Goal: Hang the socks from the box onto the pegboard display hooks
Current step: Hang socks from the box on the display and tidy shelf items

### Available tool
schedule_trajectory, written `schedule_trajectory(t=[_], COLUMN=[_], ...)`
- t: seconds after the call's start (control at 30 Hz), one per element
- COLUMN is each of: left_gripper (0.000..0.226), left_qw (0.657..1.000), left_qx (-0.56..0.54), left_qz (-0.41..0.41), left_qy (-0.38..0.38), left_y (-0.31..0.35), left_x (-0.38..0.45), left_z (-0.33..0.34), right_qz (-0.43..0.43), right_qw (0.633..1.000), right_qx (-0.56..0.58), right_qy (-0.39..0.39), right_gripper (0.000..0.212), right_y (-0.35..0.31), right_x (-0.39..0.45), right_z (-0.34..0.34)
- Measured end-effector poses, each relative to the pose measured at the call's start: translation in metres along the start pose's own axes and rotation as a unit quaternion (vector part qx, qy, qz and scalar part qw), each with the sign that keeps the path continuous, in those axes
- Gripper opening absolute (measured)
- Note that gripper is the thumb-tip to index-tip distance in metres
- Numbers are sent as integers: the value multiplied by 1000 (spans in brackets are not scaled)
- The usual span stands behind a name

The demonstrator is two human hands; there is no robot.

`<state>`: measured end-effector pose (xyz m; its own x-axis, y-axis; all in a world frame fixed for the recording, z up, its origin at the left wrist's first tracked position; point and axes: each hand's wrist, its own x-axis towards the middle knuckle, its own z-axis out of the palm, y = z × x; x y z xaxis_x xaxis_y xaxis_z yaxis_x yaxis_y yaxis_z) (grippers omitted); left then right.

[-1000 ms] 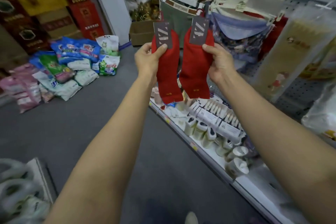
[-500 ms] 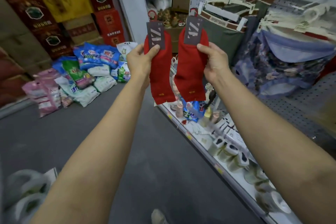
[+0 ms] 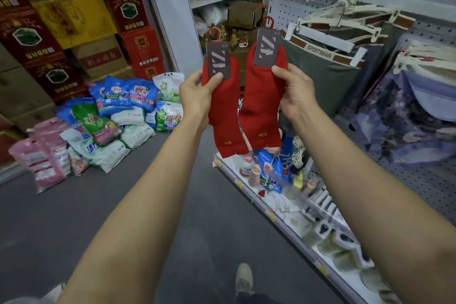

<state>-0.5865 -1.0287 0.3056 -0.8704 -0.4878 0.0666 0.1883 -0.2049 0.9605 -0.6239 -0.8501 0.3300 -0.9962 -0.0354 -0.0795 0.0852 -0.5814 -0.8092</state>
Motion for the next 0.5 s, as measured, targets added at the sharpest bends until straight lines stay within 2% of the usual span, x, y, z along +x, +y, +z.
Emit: schedule_trajectory(t=[0.23, 0.5], left_gripper=[29, 26], left_qw=[999, 997], left_qx=[-2, -3], left_qz=[22, 19], left_qy=[-25, -78], left_y=[2, 0], left_x=[78, 177], left_z=[27, 40], right_qz=[-37, -67], right_qw=[999, 998], right_qx=[0, -5], right_qy=[-13, 22], right_gripper=[20, 21], right_y=[-12, -7], right_x=[73, 137], right_z=[33, 70])
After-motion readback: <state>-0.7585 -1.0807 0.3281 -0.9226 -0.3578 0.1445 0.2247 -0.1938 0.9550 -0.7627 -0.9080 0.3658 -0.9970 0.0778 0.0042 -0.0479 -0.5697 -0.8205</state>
